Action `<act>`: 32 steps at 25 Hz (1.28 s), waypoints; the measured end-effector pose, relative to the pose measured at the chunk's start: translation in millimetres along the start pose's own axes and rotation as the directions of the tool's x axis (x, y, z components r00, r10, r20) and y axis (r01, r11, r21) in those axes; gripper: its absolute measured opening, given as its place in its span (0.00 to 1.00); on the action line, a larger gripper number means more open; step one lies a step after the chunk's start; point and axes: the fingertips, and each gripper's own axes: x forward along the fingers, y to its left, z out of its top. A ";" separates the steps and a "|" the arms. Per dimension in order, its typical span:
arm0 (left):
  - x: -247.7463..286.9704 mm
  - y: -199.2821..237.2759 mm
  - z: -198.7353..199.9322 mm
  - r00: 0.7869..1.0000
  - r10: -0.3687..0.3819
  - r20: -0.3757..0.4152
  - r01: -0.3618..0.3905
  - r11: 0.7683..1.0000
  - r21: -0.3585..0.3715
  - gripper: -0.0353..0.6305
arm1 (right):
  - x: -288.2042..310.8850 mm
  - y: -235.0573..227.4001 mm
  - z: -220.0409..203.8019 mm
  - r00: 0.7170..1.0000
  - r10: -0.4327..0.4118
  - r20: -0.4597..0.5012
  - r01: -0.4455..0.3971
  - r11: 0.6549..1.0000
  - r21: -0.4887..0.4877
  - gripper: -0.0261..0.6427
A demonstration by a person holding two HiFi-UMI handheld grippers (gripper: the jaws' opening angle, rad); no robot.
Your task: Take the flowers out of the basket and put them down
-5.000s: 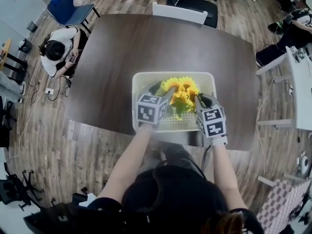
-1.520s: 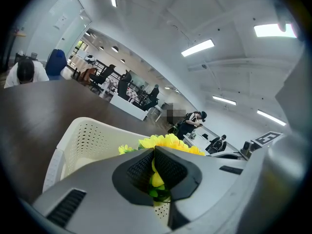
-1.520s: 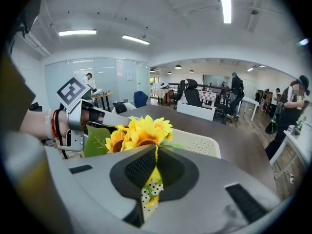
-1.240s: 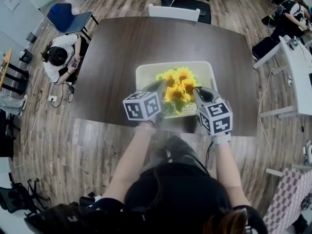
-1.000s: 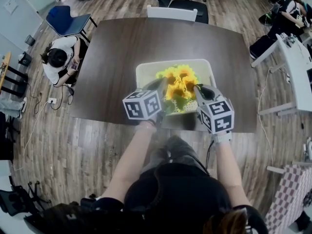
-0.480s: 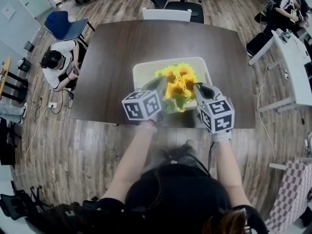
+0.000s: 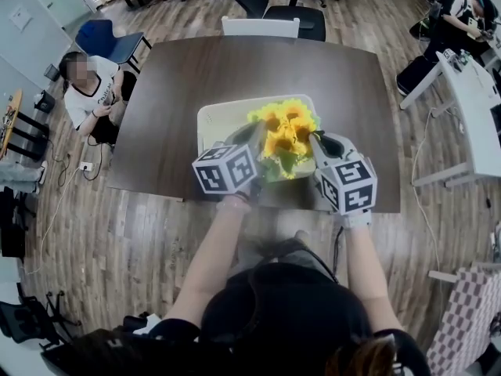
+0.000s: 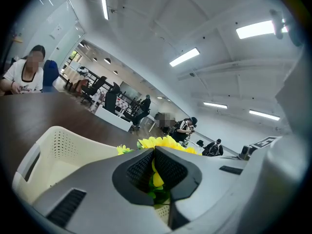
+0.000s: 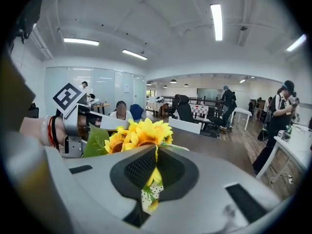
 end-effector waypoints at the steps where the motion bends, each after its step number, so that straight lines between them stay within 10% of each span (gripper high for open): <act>1: 3.1 -5.3 -0.4 1.000 0.000 0.004 0.000 1.000 0.001 0.06 | -3.3 -5.1 0.4 1.000 0.001 0.004 -0.001 1.000 -0.001 0.05; 32: 80.4 -129.1 -21.4 0.995 -0.098 -0.011 0.099 0.993 0.069 0.06 | -82.4 -113.7 -19.0 0.995 -0.072 0.069 0.068 0.996 0.054 0.05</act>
